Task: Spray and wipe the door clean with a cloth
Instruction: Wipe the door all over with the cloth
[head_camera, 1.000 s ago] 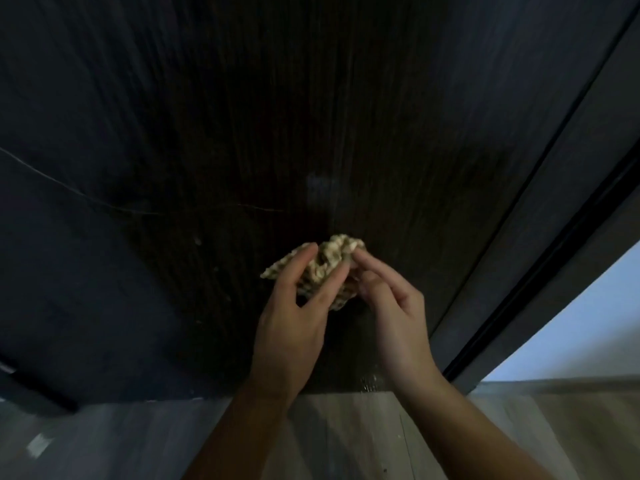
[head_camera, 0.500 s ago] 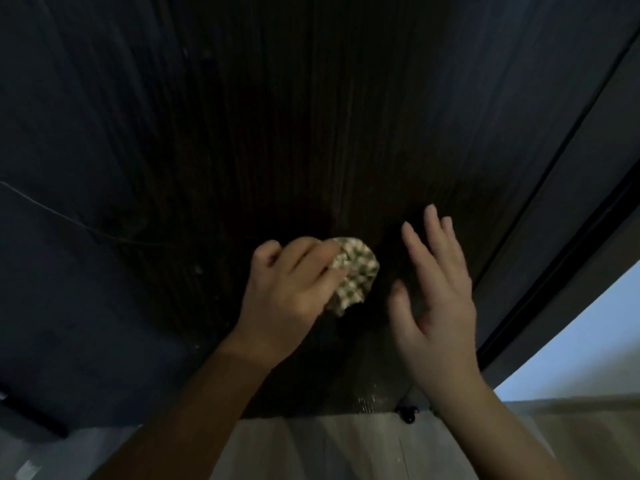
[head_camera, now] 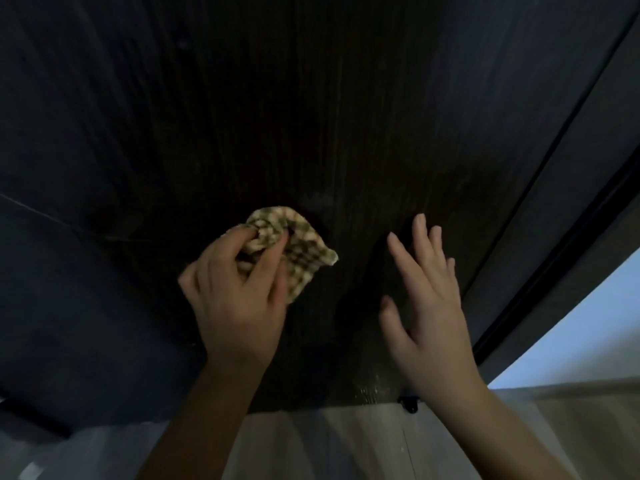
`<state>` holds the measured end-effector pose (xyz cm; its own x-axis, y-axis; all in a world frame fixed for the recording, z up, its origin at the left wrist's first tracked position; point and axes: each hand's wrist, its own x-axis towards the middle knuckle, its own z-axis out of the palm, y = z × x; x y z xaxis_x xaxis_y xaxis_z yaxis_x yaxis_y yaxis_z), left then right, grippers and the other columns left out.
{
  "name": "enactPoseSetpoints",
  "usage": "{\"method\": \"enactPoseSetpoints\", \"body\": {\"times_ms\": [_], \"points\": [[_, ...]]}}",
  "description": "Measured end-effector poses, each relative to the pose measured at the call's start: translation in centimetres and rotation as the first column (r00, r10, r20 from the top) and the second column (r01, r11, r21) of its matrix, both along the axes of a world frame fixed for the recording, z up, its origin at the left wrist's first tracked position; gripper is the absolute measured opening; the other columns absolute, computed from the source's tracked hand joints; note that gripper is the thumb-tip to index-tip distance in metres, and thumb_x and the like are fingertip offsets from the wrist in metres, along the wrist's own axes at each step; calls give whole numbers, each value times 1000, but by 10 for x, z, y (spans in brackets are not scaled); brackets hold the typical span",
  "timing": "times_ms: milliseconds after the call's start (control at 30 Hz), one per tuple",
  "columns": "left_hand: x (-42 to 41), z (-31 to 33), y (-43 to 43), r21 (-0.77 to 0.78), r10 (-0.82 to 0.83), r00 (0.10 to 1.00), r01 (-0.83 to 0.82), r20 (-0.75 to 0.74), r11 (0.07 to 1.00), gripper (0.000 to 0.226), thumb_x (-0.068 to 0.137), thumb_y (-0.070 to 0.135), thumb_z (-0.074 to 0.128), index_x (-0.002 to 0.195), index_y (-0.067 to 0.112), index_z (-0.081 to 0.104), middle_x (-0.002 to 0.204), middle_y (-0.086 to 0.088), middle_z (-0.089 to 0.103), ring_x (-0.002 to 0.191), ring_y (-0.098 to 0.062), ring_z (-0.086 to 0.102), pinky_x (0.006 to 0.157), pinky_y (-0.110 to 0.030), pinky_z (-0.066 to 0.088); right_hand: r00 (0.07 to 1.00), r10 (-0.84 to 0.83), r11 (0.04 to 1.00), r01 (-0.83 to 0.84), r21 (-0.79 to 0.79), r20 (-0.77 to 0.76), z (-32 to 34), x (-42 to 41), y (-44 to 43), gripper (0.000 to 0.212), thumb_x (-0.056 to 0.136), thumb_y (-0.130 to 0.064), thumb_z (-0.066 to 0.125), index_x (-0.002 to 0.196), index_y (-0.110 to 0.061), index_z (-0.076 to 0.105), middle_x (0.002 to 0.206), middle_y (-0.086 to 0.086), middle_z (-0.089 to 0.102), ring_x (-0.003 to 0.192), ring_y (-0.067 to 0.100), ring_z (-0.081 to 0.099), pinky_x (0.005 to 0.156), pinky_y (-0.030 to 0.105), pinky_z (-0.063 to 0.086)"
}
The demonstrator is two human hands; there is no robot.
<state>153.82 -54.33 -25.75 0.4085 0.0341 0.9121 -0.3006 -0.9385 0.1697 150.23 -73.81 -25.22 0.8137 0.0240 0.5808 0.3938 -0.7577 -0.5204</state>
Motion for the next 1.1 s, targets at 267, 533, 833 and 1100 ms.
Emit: {"method": "enactPoseSetpoints", "body": {"times_ms": [267, 533, 833, 1100], "points": [[8, 11, 30, -65, 25, 997, -19, 79, 998, 24, 88, 8, 67, 111, 11, 70, 115, -5, 45, 98, -26, 47, 82, -39, 33, 998, 65, 986, -60, 152, -26, -3, -10, -4, 64, 87, -12, 51, 145, -32, 33, 159, -11, 17, 148, 8, 5, 118, 54, 14], [6, -16, 25, 156, -99, 995, 99, -6, 983, 24, 87, 8, 59, 107, 15, 69, 112, -4, 52, 90, -23, 49, 75, -37, 31, 995, 88, 979, -96, 181, 54, -13, -16, 10, 48, 88, -18, 48, 136, -21, 50, 153, -4, 35, 145, 13, 24, 117, 39, 25], [-57, -62, 1, -506, -593, 730, 389, -341, 770, 23, 88, 14, 58, 106, 17, 71, 106, 15, 53, 99, 0, 56, 83, -11, 43, 664, 540, 572, 161, 804, -517, -38, -25, 34, 20, 97, -15, 52, 110, -20, 65, 106, 2, 72, 95, 16, 69, 79, 30, 57], [-65, -103, 3, -771, -745, 574, 283, -340, 570, 27, 77, -10, 64, 86, 16, 67, 108, 4, 56, 96, 2, 60, 80, -9, 46, 605, 689, 304, 258, 917, -399, -83, -28, 54, 18, 79, -12, 65, 94, -5, 71, 92, 15, 72, 84, 23, 68, 74, 33, 56]]}}
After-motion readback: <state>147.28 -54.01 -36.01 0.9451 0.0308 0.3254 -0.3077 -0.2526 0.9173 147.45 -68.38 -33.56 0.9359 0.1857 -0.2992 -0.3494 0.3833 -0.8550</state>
